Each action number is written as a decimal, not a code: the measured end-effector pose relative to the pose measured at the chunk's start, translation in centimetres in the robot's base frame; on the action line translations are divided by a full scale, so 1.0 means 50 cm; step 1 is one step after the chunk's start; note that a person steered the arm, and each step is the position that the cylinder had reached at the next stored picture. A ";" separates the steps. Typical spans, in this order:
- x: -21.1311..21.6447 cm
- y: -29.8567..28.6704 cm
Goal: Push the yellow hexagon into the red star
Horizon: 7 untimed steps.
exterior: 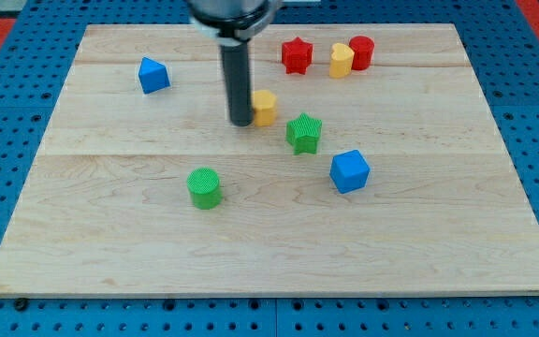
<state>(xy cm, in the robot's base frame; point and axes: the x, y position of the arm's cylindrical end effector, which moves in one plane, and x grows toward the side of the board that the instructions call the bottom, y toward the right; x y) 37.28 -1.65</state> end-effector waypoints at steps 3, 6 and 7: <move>0.014 0.182; -0.147 0.180; -0.151 0.187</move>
<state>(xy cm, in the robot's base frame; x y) 29.73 7.70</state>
